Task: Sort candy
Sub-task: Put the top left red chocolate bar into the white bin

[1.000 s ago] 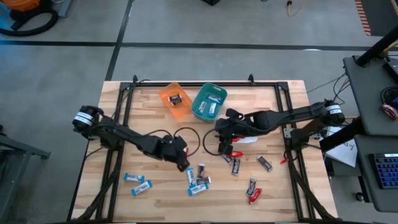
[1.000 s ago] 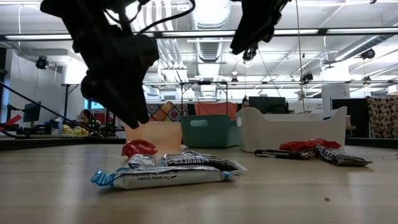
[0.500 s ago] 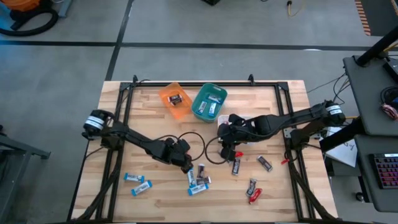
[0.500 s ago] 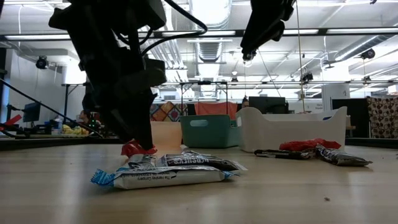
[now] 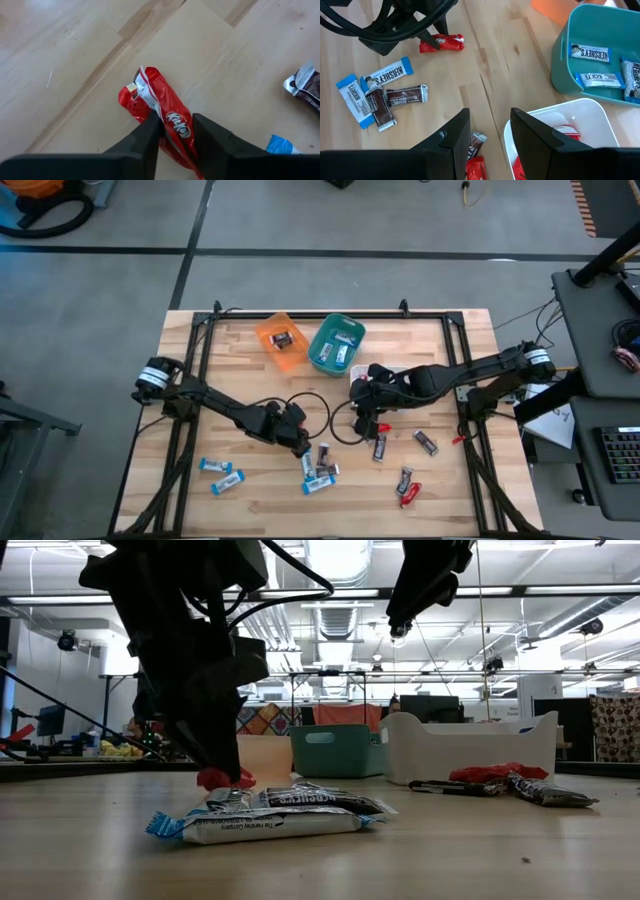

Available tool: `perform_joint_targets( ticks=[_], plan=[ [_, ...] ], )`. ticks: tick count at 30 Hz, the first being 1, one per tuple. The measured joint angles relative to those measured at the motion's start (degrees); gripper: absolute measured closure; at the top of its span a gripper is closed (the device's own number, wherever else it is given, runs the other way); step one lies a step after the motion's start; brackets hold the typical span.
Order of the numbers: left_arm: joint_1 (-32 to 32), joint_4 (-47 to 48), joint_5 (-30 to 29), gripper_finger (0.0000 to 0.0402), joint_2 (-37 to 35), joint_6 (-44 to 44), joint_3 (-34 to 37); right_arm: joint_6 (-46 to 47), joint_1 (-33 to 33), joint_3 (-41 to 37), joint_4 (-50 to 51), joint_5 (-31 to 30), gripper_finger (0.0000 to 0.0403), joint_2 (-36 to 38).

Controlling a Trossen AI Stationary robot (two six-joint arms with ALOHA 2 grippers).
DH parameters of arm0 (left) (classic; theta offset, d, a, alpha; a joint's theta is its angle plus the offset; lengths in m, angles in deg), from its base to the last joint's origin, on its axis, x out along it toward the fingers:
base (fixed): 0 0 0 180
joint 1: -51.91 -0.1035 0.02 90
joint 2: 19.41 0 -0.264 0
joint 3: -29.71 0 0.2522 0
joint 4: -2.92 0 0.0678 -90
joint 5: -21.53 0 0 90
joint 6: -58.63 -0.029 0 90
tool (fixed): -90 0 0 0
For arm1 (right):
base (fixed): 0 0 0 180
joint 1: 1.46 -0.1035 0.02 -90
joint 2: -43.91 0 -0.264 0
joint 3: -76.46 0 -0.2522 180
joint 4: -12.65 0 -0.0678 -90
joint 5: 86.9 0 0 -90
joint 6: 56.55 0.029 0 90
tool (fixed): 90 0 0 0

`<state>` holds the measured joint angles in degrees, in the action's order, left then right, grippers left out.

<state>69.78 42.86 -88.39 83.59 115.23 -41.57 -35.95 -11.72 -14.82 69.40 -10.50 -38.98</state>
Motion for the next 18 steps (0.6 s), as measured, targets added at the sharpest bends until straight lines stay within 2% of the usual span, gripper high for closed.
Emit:
perform_joint_targets(
  ticks=[5, 10, 18],
  plan=[
    [0.0, 0.0, 0.1, 0.0341, 0.0, -0.1, 0.0, 0.0, 0.0, 0.0, 0.0, 0.0, 0.0268, 0.0],
    [0.6, 0.5, 0.5, 0.0354, -1.6, -3.7, 0.1, -2.4, -0.4, -0.4, 0.0, 0.0, 0.0268, 0.0],
    [2.4, -1.3, -3.2, 0.0356, -11.9, -19.5, 0.4, -8.2, -2.5, -4.6, -9.5, 0.2, 0.0268, 0.0]
  ],
)
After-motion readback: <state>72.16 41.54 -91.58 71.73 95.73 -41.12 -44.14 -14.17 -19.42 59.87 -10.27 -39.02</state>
